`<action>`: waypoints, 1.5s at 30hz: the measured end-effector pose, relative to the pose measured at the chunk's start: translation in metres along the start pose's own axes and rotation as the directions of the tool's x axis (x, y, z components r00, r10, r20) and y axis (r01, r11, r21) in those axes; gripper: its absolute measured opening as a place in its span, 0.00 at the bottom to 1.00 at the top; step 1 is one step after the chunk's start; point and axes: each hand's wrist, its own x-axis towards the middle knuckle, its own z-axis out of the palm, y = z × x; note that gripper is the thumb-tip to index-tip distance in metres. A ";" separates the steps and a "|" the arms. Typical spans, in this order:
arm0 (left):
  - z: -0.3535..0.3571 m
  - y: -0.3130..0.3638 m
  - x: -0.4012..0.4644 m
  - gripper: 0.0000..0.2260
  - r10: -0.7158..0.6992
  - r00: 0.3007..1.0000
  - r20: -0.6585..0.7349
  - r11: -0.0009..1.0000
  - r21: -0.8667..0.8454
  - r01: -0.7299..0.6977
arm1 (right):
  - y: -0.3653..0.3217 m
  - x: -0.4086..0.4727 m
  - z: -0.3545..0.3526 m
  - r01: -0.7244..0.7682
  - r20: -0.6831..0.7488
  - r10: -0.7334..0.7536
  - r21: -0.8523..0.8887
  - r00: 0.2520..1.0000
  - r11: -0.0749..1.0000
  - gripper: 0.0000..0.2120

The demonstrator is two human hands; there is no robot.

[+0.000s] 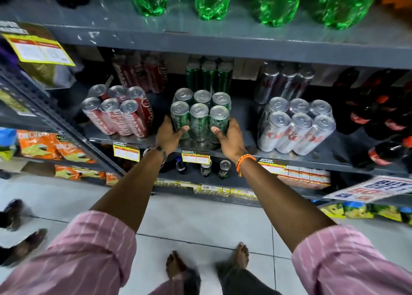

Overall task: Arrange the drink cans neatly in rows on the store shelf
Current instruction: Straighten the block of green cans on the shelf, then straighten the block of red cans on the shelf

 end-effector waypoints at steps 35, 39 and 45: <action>-0.106 -0.056 -0.040 0.11 0.170 0.855 -0.490 0.964 -0.097 -0.248 | -0.072 -0.059 0.080 0.541 -0.444 -0.512 -0.071 0.735 0.838 0.18; -0.168 -0.118 -0.011 0.22 -0.012 0.885 -0.466 1.000 0.018 0.023 | -0.105 -0.053 0.154 0.441 -0.239 -0.414 0.074 0.879 0.894 0.15; -0.201 -0.156 0.032 0.26 -0.003 0.995 -0.104 0.988 0.154 0.019 | -0.108 -0.024 0.238 0.177 -0.078 -0.175 0.025 0.982 0.984 0.22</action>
